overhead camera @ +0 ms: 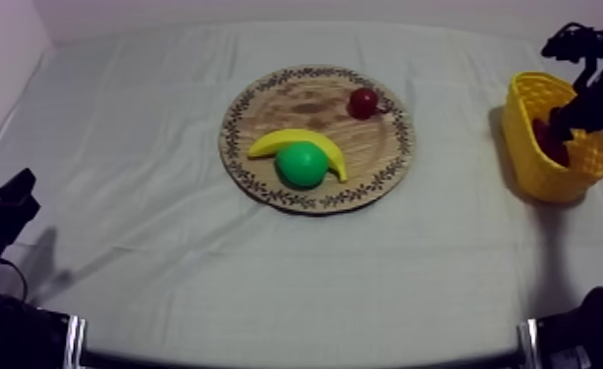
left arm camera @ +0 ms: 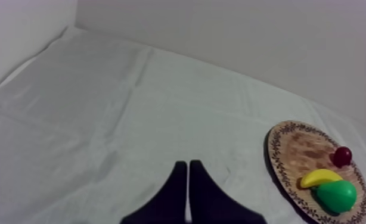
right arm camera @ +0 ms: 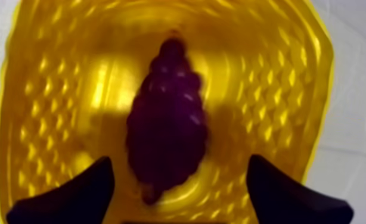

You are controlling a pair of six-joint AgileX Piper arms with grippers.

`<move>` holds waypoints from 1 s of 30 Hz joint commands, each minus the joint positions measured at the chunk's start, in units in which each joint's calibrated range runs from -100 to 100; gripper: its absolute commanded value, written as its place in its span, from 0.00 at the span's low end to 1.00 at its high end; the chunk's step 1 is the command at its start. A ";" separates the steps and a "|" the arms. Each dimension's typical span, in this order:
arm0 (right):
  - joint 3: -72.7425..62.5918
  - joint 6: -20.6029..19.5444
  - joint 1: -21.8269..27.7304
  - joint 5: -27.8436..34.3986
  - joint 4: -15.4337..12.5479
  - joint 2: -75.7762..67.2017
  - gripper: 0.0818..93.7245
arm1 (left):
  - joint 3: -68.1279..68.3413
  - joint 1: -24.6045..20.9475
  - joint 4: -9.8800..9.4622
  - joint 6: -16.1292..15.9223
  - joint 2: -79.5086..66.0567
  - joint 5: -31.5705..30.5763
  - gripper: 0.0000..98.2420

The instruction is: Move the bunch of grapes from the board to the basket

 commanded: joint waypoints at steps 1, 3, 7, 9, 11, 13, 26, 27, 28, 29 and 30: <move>0.07 0.56 -0.08 0.21 0.08 -0.32 0.90 | 0.02 0.01 0.00 0.00 0.00 -0.01 0.00; 0.03 0.81 -0.10 0.06 -0.06 -0.84 0.94 | 0.02 0.01 0.00 0.00 0.00 -0.01 0.00; 0.12 1.18 -0.07 0.25 -0.40 -2.24 0.97 | 0.02 0.01 0.00 0.00 0.00 -0.01 0.00; 0.65 1.30 -0.11 0.19 -0.53 -3.38 0.96 | 0.02 0.01 0.00 0.00 0.00 -0.01 0.00; 1.72 1.24 -0.29 -0.39 -0.57 -5.15 0.92 | 0.02 0.01 0.00 0.00 0.00 -0.01 0.00; 3.12 0.93 -0.49 -1.52 -0.52 -7.54 0.86 | 0.02 0.01 0.00 0.00 0.00 -0.01 0.00; 16.87 -3.99 -5.26 -7.41 -0.17 -28.50 0.38 | 0.02 0.01 0.00 -0.02 0.00 -0.01 0.00; 18.36 -4.65 -6.07 -7.77 0.00 -30.22 0.33 | 0.02 0.01 0.00 -0.01 0.00 -0.01 0.00; 19.87 -5.12 -6.82 -8.05 -0.02 -31.96 0.29 | 0.02 0.01 0.00 -0.03 0.00 -0.01 0.00; 21.43 -5.34 -7.50 -8.40 -0.23 -33.72 0.24 | 0.02 0.01 0.00 -0.03 0.00 -0.01 0.00; 23.06 -5.44 -8.14 -8.85 -0.57 -35.45 0.20 | 0.02 0.01 0.00 -0.04 0.00 -0.01 0.00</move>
